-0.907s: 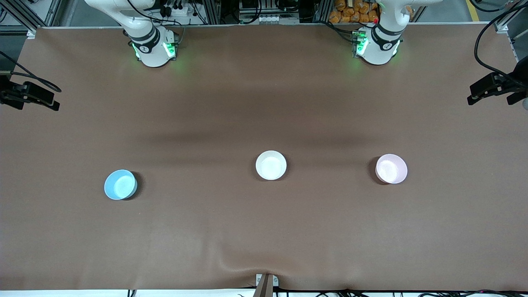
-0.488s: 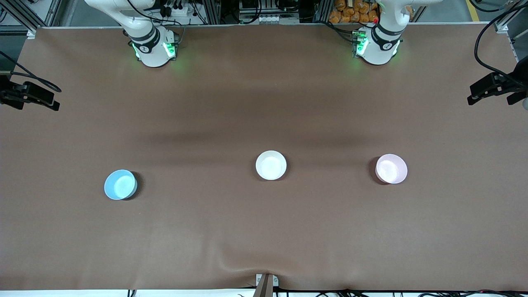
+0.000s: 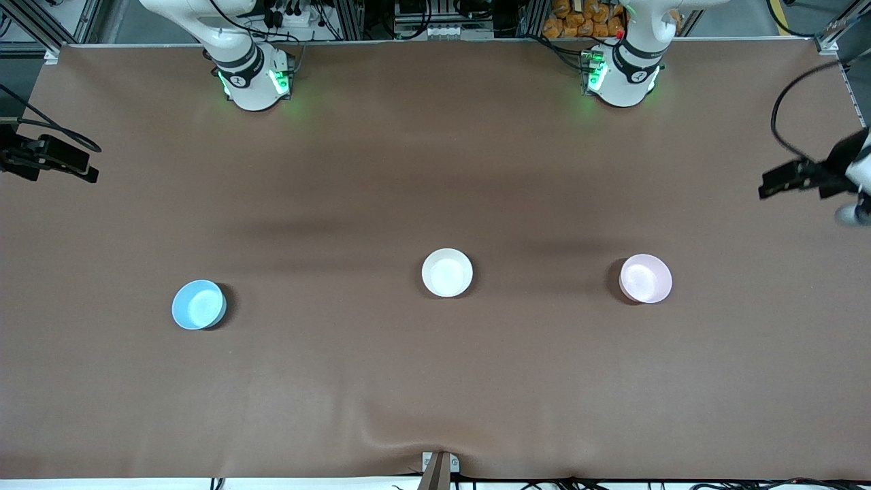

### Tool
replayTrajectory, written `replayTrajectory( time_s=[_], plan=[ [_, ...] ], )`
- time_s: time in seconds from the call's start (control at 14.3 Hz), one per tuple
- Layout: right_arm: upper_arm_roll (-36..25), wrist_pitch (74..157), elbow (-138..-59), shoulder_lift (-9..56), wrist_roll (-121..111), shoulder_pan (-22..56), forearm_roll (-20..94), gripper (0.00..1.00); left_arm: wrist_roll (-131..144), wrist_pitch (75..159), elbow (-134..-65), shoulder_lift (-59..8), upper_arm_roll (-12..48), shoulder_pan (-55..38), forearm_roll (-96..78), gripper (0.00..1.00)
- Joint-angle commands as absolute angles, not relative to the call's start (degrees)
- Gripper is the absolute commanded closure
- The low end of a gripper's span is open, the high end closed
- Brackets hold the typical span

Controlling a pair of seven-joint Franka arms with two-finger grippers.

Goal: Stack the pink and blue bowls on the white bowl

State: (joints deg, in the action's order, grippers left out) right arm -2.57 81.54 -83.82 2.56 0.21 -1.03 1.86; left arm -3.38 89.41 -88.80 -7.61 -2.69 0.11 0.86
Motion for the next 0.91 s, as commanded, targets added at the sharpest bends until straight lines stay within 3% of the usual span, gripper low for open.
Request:
replayTrajectory(
  time_s=[0.0,0.21,0.63,0.84],
  plan=[
    [-2.5,81.5,-82.7,4.1,1.2,-1.0,1.6,0.0,-6.0,95.8,-91.7,-11.9,-2.5,1.1,1.8,0.0],
    [-2.5,87.3,-82.7,6.1,1.2,-1.0,1.4,0.0,-5.9,108.1,-99.6,-13.4,-2.5,0.9,1.8,0.0],
    [-2.4,100.0,-82.7,16.2,1.3,-0.8,2.2,0.0,-5.9,121.6,-108.2,-16.8,-2.1,0.2,1.8,0.0],
    [-2.5,105.0,-82.7,22.5,1.2,1.6,1.8,0.0,-6.0,126.6,-109.1,-20.4,-1.8,0.0,1.8,0.0]
  ],
)
